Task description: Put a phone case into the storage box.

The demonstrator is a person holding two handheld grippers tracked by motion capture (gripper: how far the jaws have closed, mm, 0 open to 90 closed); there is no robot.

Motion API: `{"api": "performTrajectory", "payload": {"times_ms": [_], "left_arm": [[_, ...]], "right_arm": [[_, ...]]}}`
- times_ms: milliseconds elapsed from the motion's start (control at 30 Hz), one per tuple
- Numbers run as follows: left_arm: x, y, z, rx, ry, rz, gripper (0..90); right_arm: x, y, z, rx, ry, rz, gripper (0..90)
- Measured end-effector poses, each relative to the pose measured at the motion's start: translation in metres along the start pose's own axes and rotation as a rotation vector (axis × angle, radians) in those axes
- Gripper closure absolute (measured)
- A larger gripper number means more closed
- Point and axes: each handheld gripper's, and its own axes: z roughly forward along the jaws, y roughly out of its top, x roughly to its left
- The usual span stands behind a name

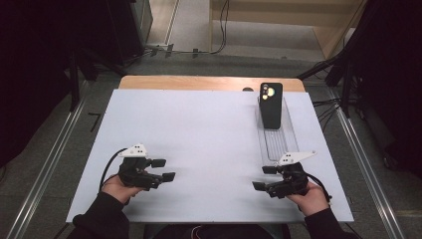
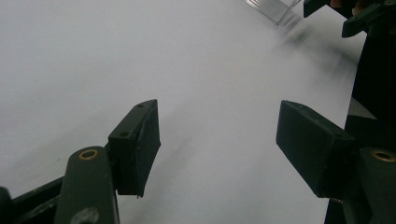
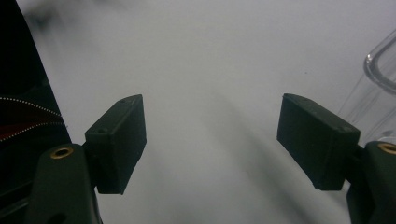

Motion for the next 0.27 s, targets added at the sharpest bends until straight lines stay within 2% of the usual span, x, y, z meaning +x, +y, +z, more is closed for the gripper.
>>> {"api": "performTrajectory", "payload": {"times_ms": [267], "left_arm": [[0.0005, -0.0003, 0.0003, 0.001, 0.000, 0.000, 31.0]], "right_arm": [[-0.0027, -0.0004, 0.0007, -0.001, 0.001, 0.009, 21.6]]}}
